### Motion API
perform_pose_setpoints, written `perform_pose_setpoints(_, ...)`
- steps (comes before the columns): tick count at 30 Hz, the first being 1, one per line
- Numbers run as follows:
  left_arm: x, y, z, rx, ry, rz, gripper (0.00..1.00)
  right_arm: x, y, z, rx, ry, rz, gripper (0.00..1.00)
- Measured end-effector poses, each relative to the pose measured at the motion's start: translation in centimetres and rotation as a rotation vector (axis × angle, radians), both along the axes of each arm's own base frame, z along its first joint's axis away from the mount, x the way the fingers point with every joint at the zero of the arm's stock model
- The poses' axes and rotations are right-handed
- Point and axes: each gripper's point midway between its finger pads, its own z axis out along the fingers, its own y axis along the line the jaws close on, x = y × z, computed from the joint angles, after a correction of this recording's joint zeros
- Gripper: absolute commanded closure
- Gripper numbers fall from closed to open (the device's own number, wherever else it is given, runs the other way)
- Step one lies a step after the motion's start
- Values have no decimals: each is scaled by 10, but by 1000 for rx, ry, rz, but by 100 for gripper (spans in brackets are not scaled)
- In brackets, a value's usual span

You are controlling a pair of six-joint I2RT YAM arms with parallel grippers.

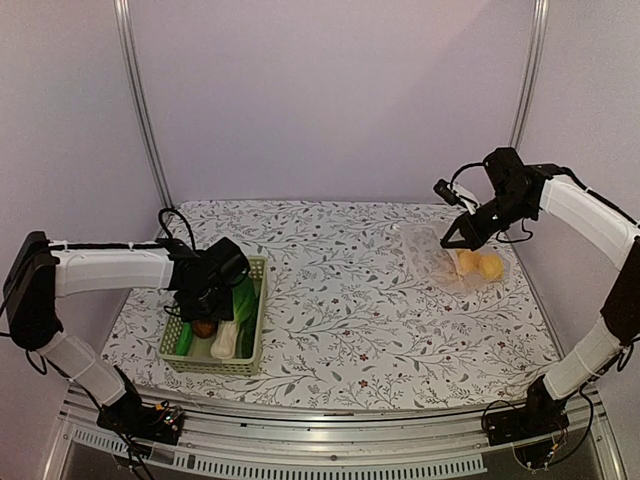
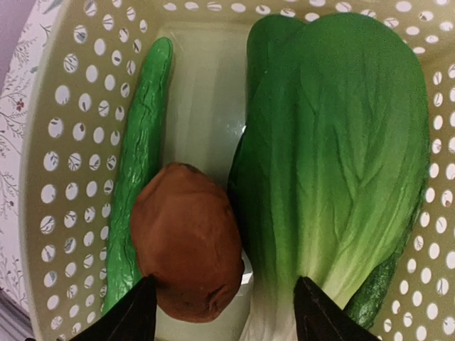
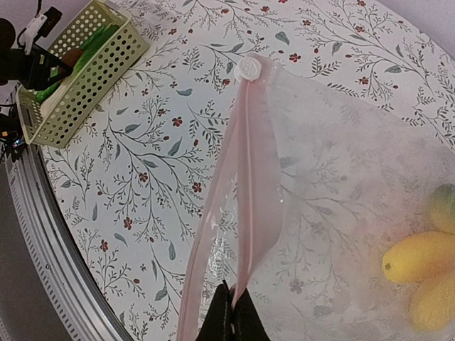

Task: Place the food in the zip-top bag and seal the zipper
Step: Adjust the fake fruit in the bin, then pick up the fake vegetable from the bin.

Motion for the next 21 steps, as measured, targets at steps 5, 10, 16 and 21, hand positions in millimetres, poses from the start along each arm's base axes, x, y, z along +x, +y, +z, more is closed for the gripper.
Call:
perform_pose_setpoints(5, 4, 4, -3, 24, 7, 7, 39, -6, 1, 0, 8, 9, 6, 100)
perform_pose_setpoints(10, 8, 6, -2, 46, 16, 9, 32, -7, 1, 0, 11, 12, 9, 100)
perform_pose_setpoints(16, 11, 4, 13, 26, -12, 6, 36, -8, 2, 0, 11, 12, 13, 100)
perform_pose_setpoints(21, 15, 6, 33, 4, -74, 9, 40, -9, 4, 0, 12, 12, 18, 100)
